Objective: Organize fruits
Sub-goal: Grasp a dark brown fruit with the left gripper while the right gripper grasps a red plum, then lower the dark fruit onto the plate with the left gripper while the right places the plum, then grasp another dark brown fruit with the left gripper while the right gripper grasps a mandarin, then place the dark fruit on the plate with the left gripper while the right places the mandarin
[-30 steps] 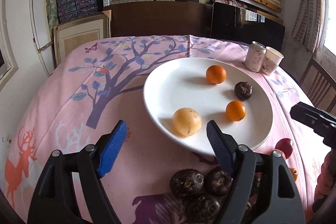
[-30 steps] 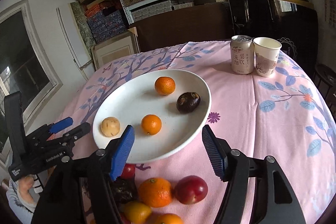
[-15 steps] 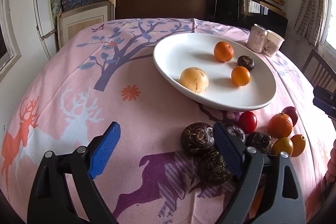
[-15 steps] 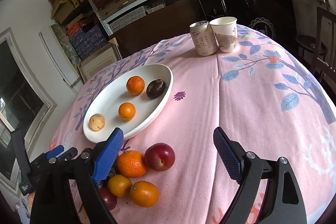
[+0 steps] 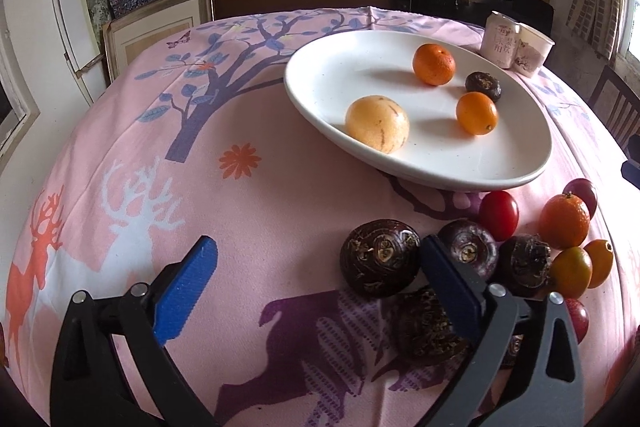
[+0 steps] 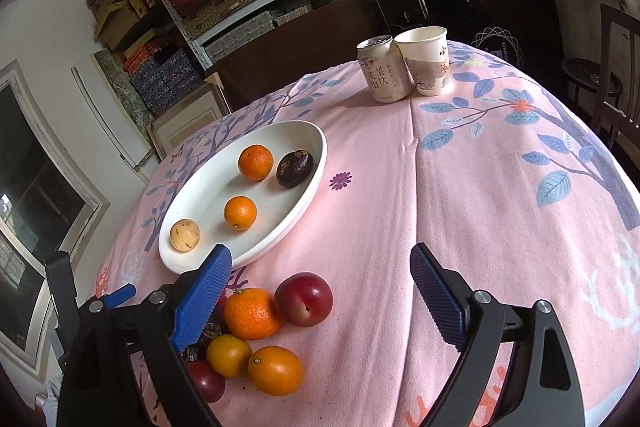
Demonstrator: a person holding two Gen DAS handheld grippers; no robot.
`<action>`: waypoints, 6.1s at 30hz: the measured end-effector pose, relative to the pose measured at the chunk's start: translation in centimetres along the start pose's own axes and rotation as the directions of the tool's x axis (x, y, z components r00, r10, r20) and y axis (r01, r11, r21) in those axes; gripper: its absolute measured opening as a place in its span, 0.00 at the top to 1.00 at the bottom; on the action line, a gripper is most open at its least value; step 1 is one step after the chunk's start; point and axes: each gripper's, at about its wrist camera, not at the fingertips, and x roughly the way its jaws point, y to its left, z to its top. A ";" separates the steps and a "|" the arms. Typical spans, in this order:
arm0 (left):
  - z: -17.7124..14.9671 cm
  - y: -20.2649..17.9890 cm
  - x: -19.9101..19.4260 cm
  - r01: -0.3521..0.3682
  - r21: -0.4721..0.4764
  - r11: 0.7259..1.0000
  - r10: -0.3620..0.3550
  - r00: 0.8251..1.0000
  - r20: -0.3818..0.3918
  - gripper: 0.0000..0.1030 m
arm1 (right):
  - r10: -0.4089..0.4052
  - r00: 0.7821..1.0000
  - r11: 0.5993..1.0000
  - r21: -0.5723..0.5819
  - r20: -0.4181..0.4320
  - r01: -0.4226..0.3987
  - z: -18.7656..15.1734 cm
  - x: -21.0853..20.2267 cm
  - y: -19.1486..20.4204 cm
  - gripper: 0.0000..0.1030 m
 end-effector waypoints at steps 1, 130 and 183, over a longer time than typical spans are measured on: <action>0.1 0.7 0.0 -0.018 -0.023 1.000 0.018 1.000 -0.002 0.04 | 0.000 1.000 1.000 0.000 0.002 0.000 0.0 0.0 0.0 0.11; -2.6 -0.1 -1.1 0.032 -0.046 0.998 -0.034 0.998 -0.054 0.20 | 0.160 0.977 0.987 0.012 -0.139 -0.160 -1.2 1.8 2.6 0.31; 3.9 -2.2 -4.8 0.072 0.029 0.997 -0.076 0.988 0.137 0.60 | 0.124 0.990 0.991 -0.033 -0.063 -0.126 1.5 0.8 3.7 0.56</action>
